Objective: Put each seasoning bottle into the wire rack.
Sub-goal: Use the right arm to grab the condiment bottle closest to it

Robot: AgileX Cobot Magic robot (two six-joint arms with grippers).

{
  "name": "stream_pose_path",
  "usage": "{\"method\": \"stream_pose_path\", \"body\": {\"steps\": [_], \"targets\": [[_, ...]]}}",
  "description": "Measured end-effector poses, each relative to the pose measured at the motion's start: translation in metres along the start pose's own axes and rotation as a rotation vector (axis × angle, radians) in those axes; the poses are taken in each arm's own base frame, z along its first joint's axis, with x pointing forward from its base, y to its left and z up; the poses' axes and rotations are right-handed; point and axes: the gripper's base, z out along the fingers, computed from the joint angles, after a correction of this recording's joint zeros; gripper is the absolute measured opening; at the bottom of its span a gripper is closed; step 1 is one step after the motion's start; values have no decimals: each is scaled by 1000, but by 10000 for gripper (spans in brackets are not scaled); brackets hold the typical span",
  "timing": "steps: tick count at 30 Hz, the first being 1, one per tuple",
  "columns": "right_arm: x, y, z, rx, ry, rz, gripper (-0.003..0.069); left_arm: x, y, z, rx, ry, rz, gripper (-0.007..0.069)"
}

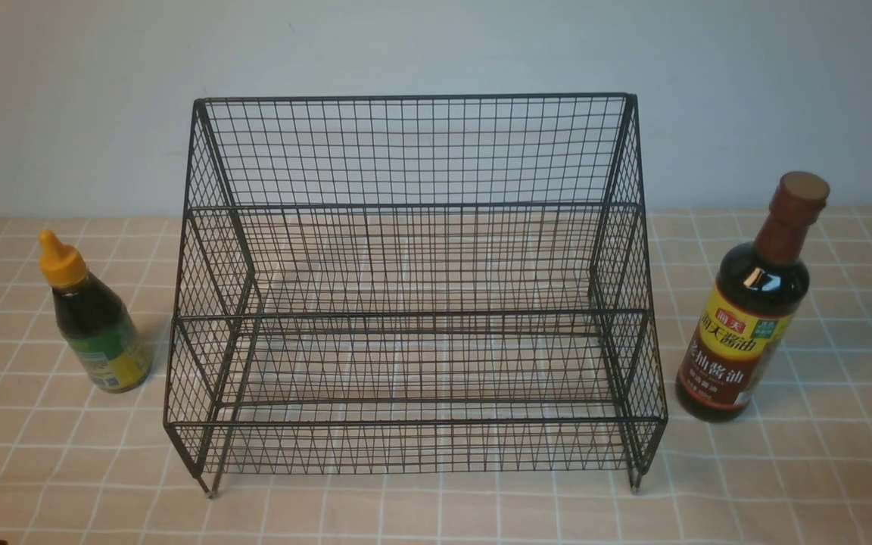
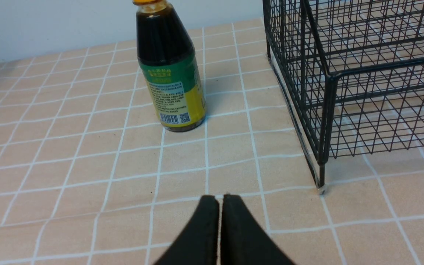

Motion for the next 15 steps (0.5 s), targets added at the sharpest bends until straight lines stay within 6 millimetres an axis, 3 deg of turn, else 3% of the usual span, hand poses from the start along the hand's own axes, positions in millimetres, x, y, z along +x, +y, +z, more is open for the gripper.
{"method": "stream_pose_path", "body": {"steps": [10,15], "targets": [[-3,0,0,1,-34,1,-15,0,0,0,0,0,0,-7],[-17,-1,-2,-1,-191,96,-15,0,0,0,0,0,0,-7]]}}
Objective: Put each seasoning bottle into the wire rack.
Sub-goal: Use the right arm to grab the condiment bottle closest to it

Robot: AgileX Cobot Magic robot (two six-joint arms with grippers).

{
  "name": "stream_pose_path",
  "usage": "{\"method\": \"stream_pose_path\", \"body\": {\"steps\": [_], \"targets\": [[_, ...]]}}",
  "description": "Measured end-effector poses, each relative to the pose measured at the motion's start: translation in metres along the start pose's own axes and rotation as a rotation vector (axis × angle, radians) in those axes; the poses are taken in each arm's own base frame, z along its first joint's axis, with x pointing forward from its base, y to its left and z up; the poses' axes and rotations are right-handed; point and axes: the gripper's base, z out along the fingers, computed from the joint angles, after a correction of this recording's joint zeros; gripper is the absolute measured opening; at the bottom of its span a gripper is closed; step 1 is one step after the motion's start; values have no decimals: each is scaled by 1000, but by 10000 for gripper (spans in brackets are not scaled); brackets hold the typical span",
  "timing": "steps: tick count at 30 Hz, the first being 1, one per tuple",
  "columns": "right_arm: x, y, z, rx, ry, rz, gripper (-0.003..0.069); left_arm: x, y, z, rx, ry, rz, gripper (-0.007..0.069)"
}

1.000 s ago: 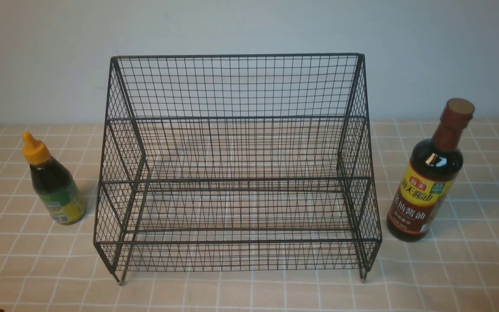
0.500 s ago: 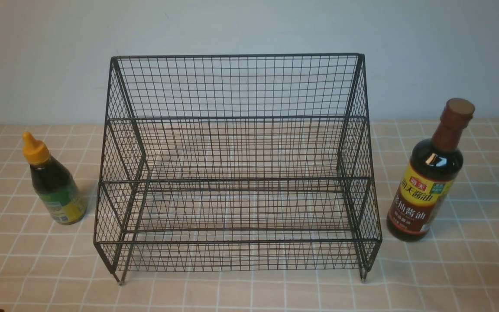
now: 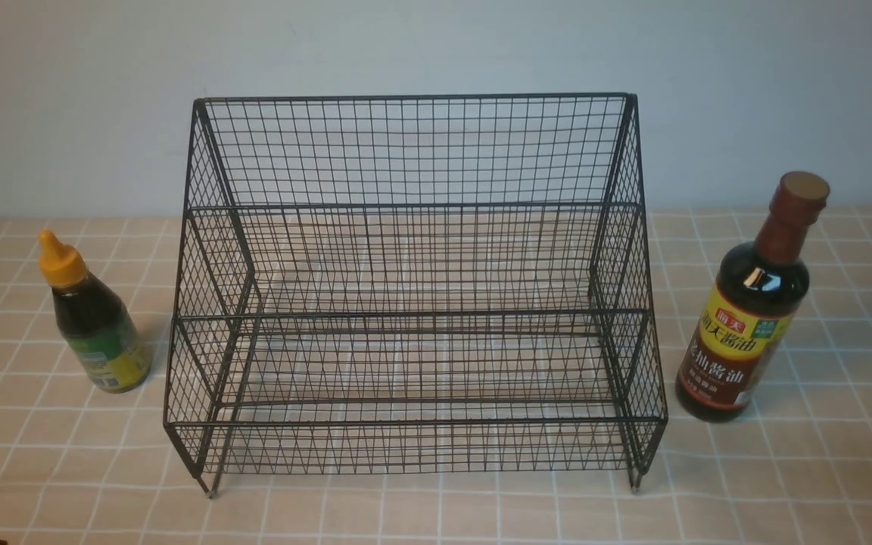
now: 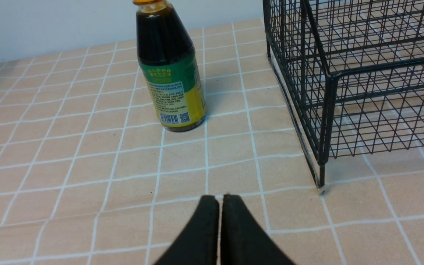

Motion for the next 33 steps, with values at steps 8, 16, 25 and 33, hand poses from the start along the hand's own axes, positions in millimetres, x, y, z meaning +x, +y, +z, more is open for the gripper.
{"method": "stream_pose_path", "body": {"steps": [8,16,25,33], "targets": [[-42,15,3,-49,-132,-1,34,0,0,0,0,0,0,-7],[-65,29,48,-23,35,-57,172,0,0,0,0,0,0,-7],[-70,37,116,1,206,-129,329,0,0,0,0,0,0,-7],[-66,46,160,-43,291,-147,357,0,0,0,0,0,0,-7]]}}
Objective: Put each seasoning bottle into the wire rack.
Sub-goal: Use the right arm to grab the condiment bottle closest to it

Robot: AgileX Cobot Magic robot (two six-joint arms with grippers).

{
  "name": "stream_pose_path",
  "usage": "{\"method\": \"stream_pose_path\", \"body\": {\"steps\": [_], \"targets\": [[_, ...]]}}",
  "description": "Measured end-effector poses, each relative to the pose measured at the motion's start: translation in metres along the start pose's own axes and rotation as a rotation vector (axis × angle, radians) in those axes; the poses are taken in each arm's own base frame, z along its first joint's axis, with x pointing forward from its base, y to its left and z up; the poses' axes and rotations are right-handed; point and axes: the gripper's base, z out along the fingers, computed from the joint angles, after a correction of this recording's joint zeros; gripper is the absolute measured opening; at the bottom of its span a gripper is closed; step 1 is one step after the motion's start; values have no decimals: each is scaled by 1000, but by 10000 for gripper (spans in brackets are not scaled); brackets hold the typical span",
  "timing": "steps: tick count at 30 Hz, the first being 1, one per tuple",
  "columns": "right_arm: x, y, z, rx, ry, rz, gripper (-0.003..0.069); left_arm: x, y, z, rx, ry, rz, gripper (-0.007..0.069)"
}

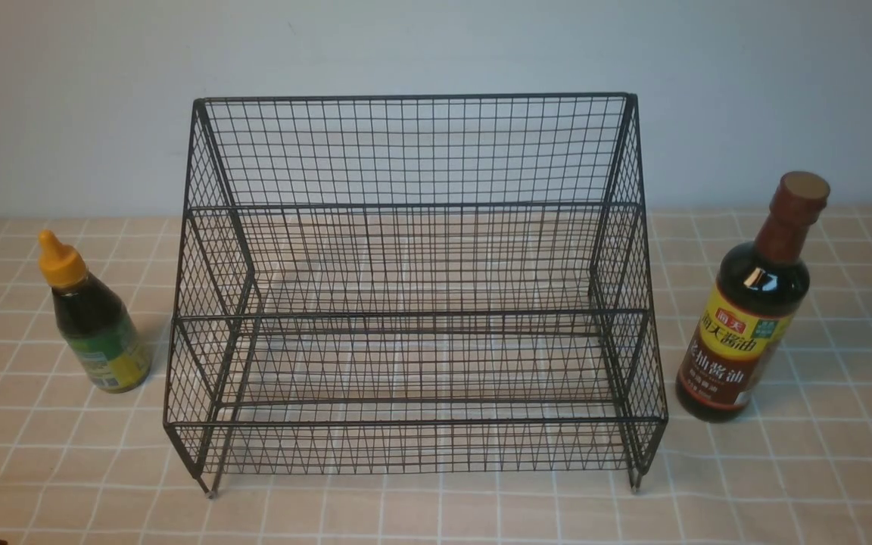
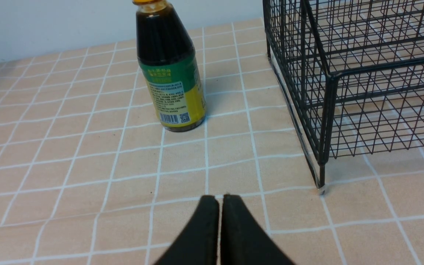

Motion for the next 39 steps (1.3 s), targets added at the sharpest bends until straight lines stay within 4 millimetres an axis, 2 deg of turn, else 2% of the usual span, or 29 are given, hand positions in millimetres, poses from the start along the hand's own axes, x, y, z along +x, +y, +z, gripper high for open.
{"method": "stream_pose_path", "body": {"steps": [4,8,10,14,19,21,28,30,31,32,34,39], "targets": [[3,19,13,-114,16,-54,357,0,0,0,0,0,0,-7],[16,32,28,-207,52,-128,360,0,0,0,0,0,0,-7],[19,32,32,-214,63,-137,363,0,0,0,0,0,0,-7],[35,33,54,-225,124,-141,416,0,0,0,0,0,0,-7],[41,34,70,-237,139,-150,474,0,0,0,0,0,0,-7],[54,33,81,-235,185,-199,497,0,0,0,0,0,0,-7],[83,28,98,-222,289,-207,501,0,0,0,0,0,0,-7],[92,26,102,-215,324,-204,471,0,0,0,0,0,0,-7],[95,26,103,-212,335,-204,428,0,0,0,0,0,0,-7],[95,26,103,-211,338,-205,428,0,0,0,0,0,0,-7],[95,25,102,-210,343,-228,261,0,0,0,0,0,0,-7],[83,24,90,-190,340,-293,268,0,0,0,0,0,0,-7]]}}
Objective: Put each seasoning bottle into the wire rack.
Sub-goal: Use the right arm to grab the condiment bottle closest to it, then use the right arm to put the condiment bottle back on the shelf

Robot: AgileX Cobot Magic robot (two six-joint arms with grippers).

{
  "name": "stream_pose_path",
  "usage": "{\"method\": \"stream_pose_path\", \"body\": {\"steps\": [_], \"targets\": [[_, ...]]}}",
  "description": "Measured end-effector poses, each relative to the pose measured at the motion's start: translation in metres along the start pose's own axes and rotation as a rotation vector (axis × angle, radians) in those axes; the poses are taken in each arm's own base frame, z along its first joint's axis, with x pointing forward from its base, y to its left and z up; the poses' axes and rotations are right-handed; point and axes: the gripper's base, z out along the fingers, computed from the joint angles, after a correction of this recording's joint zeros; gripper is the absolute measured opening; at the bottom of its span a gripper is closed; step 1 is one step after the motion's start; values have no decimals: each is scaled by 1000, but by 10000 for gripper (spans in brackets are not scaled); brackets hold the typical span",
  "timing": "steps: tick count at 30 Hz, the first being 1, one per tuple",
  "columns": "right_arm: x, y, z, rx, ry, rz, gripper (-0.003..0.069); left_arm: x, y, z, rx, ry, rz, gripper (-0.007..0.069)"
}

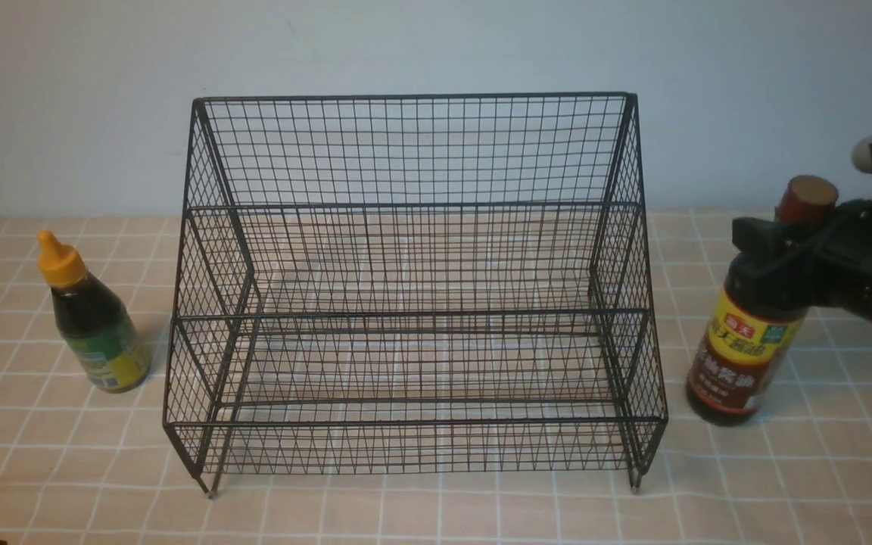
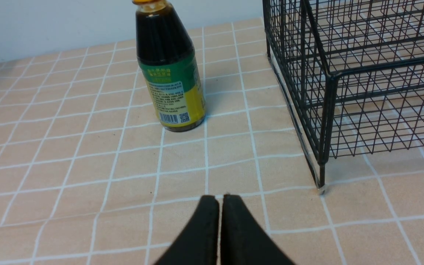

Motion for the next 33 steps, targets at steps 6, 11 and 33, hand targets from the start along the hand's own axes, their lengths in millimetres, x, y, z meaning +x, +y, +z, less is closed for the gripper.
{"method": "stream_pose_path", "body": {"steps": [6,11,33], "targets": [[-35,-1,-34,29,-124,-75,268,0,0,0,0,0,0,-7],[-96,1,-76,18,-370,-74,268,0,0,0,0,0,0,-7],[-149,84,-5,-573,-393,-36,265,0,0,0,0,0,0,-7]]}}
